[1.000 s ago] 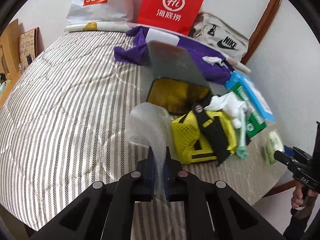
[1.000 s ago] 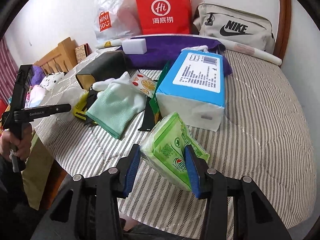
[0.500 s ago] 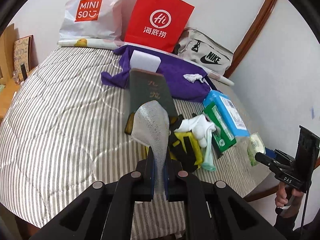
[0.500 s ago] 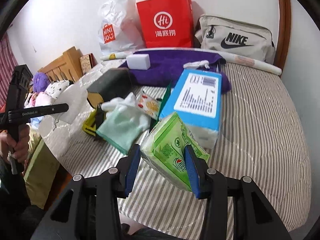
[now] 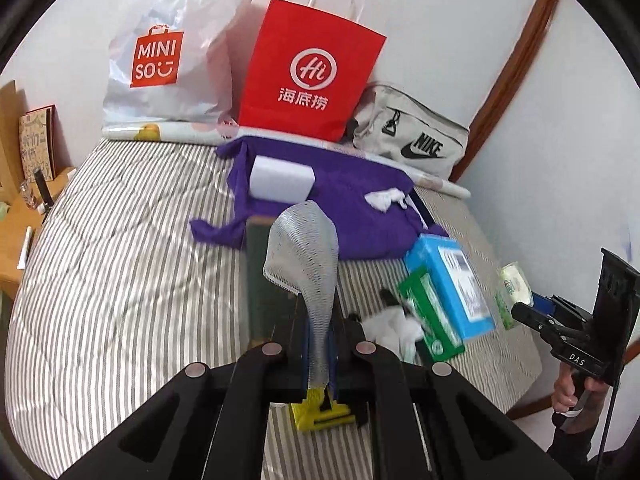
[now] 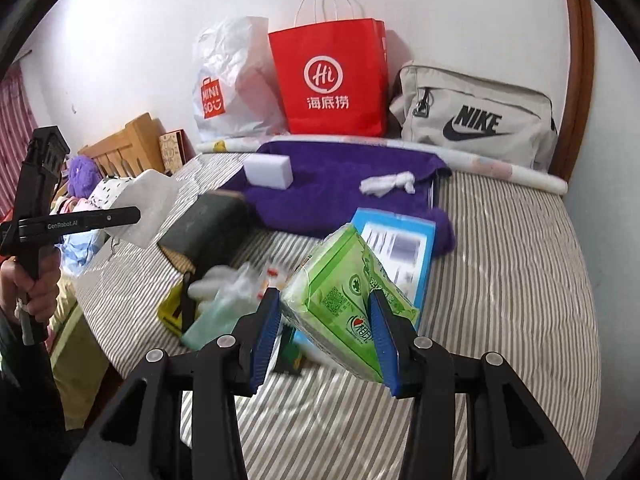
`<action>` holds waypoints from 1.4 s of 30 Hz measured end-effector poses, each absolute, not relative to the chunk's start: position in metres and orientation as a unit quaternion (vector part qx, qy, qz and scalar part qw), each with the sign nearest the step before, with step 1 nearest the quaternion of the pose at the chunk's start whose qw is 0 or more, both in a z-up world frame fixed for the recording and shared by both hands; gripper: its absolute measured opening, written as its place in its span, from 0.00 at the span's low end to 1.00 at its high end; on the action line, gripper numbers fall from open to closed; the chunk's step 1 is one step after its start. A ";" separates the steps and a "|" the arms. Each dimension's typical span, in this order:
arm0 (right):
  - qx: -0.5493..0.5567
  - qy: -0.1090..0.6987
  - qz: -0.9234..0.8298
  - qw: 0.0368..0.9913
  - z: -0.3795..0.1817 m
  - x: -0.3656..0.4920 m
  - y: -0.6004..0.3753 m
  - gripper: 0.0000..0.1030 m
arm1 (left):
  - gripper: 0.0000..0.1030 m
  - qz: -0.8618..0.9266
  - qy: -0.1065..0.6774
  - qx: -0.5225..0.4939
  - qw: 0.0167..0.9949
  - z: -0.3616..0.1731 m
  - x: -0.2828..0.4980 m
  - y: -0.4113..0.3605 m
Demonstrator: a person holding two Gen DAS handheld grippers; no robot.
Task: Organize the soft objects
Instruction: 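Carry the mesh bag with the left gripper while the right carries the wipes pack toward the towel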
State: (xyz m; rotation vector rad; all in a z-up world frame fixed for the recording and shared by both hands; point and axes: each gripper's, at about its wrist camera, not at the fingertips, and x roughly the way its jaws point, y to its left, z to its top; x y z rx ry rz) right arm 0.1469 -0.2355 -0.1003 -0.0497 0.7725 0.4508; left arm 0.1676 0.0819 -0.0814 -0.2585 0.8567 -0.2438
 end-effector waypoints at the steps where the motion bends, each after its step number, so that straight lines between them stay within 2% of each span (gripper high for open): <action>1: -0.025 0.371 0.219 0.902 -0.098 0.155 -0.234 0.43 | 0.07 -0.117 0.413 -0.125 0.894 -0.080 0.173 0.081; 17: -0.050 0.367 0.211 0.904 -0.082 0.253 -0.221 0.43 | 0.07 -0.128 0.437 -0.138 0.880 -0.085 0.275 0.070; 32: -0.092 0.419 0.200 0.881 -0.125 0.340 -0.202 0.43 | 0.07 -0.104 0.499 -0.135 0.850 -0.143 0.352 0.070; 42: -0.107 0.451 0.189 0.865 -0.146 0.374 -0.196 0.43 | 0.07 -0.103 0.510 -0.128 0.844 -0.153 0.389 0.068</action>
